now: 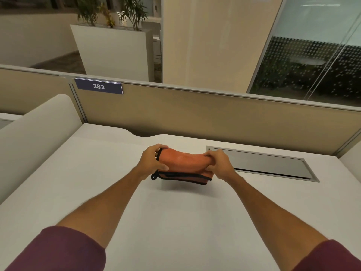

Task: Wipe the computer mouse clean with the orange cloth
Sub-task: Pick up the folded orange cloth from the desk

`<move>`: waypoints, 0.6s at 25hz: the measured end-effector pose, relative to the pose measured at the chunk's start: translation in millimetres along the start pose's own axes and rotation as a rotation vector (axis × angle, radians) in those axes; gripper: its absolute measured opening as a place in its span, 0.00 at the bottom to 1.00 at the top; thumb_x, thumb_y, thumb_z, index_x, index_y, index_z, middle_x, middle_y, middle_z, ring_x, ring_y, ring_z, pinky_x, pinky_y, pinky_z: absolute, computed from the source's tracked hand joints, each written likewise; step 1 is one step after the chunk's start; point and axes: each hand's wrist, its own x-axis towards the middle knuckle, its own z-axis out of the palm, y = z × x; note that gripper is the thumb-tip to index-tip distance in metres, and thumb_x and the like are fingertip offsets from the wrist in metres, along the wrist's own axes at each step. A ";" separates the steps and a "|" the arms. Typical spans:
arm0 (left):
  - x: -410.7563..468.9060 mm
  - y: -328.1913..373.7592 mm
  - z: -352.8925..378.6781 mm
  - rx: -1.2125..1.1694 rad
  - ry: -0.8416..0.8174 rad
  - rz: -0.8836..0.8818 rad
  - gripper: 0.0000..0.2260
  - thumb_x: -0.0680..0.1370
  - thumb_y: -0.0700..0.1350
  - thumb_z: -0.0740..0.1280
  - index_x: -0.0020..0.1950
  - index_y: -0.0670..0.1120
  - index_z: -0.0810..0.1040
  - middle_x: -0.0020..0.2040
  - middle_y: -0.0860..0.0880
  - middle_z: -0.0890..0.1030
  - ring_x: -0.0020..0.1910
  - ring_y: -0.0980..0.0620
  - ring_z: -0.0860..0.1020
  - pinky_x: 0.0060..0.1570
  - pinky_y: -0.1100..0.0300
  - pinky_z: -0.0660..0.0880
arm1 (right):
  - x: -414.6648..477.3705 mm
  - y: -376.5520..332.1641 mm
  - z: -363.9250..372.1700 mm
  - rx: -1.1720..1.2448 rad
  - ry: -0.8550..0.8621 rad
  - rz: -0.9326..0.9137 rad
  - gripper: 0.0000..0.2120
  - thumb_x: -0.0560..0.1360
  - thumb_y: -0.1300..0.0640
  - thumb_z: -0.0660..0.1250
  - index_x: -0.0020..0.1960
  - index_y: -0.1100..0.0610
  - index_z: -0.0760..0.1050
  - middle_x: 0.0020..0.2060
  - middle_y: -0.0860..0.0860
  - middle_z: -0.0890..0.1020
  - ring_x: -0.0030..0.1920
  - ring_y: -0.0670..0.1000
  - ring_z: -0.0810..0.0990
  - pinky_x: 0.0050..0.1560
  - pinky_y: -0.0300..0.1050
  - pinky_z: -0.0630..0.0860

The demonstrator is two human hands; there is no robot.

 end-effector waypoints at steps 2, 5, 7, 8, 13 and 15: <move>-8.9 1.3 3.3 0.203 0.048 0.126 0.26 0.62 0.32 0.80 0.58 0.45 0.79 0.52 0.49 0.77 0.53 0.47 0.76 0.50 0.53 0.78 | -10.6 -0.7 -7.1 -0.055 0.074 -0.022 0.16 0.71 0.66 0.71 0.57 0.55 0.80 0.51 0.54 0.70 0.58 0.55 0.70 0.51 0.42 0.69; -17.4 4.2 6.6 0.483 0.072 0.197 0.18 0.65 0.40 0.81 0.52 0.44 0.81 0.49 0.48 0.71 0.50 0.50 0.70 0.51 0.52 0.75 | -25.6 0.4 -18.2 -0.057 0.119 -0.066 0.13 0.69 0.68 0.71 0.52 0.58 0.81 0.55 0.54 0.73 0.60 0.54 0.69 0.58 0.48 0.72; -23.2 7.6 10.1 0.617 0.054 0.225 0.16 0.66 0.43 0.80 0.50 0.45 0.81 0.53 0.51 0.69 0.54 0.51 0.67 0.53 0.53 0.72 | -37.4 -1.2 -25.2 -0.019 0.113 -0.100 0.14 0.68 0.72 0.67 0.49 0.59 0.79 0.53 0.54 0.78 0.56 0.55 0.74 0.55 0.51 0.74; -26.3 10.5 12.6 0.643 0.022 0.228 0.15 0.65 0.43 0.79 0.49 0.45 0.80 0.55 0.52 0.70 0.55 0.50 0.69 0.53 0.53 0.72 | -43.5 -2.0 -28.0 0.016 0.107 -0.105 0.14 0.68 0.73 0.65 0.49 0.58 0.77 0.50 0.54 0.80 0.52 0.56 0.76 0.52 0.51 0.75; -43.0 36.0 37.5 0.801 -0.294 0.061 0.21 0.68 0.40 0.75 0.54 0.48 0.67 0.55 0.46 0.77 0.46 0.47 0.76 0.38 0.58 0.74 | -66.6 0.2 -41.0 0.139 0.080 -0.192 0.15 0.70 0.74 0.62 0.50 0.59 0.76 0.46 0.54 0.80 0.47 0.53 0.77 0.48 0.47 0.75; -49.8 46.6 57.1 0.711 -0.383 0.114 0.27 0.70 0.42 0.77 0.62 0.48 0.67 0.61 0.48 0.75 0.55 0.47 0.76 0.50 0.54 0.79 | -71.8 -0.9 -49.2 0.161 0.054 -0.252 0.16 0.69 0.75 0.61 0.49 0.58 0.76 0.45 0.52 0.80 0.47 0.52 0.77 0.47 0.44 0.74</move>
